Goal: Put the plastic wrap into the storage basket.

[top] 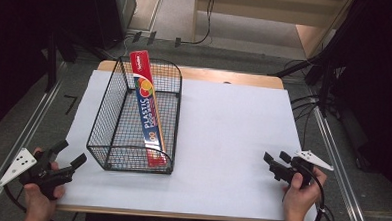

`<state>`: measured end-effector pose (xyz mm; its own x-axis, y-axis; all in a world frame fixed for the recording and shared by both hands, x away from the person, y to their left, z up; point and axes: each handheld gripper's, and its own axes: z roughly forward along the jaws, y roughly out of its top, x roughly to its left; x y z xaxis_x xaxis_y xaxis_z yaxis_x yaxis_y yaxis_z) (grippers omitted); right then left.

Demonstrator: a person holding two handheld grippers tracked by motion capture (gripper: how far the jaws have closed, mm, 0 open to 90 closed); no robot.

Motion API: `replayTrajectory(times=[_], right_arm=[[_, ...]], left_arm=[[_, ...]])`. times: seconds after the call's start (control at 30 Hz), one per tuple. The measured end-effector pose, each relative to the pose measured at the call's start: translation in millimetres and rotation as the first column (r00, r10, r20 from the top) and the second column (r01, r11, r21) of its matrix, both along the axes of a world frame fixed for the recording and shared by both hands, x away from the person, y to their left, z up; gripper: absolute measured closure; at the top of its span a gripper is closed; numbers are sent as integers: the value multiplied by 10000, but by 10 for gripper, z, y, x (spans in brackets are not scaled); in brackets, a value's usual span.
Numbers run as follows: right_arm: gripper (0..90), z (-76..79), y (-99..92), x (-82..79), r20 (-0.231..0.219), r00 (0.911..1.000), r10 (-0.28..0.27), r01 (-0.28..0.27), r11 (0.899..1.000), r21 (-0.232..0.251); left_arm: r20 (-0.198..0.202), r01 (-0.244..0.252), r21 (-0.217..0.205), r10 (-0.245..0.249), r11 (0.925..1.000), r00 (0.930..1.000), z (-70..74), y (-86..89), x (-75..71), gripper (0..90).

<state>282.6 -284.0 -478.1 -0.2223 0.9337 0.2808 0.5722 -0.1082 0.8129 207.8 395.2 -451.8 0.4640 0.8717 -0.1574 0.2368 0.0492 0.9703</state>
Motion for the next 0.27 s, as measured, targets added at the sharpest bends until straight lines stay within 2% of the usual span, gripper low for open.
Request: replayTrajectory(times=[0.07, 0.13, 0.27], right_arm=[[304, -5, -38, -23, 60, 10000, -67, 68, 10000, -30], [307, -17, -168, -87, 213, 9992, -333, 327, 9991, 252], [304, -16, -245, -123, 462, 9984, -333, 305, 9977, 603]], left_arm=[[9, 4, -6, -4, 10000, 10000, 0, -1, 1, 128], [9, 4, 12, -4, 10000, 10000, 0, -3, 0, 128], [8, 1, 20, -1, 10000, 10000, 0, -2, 3, 128]])
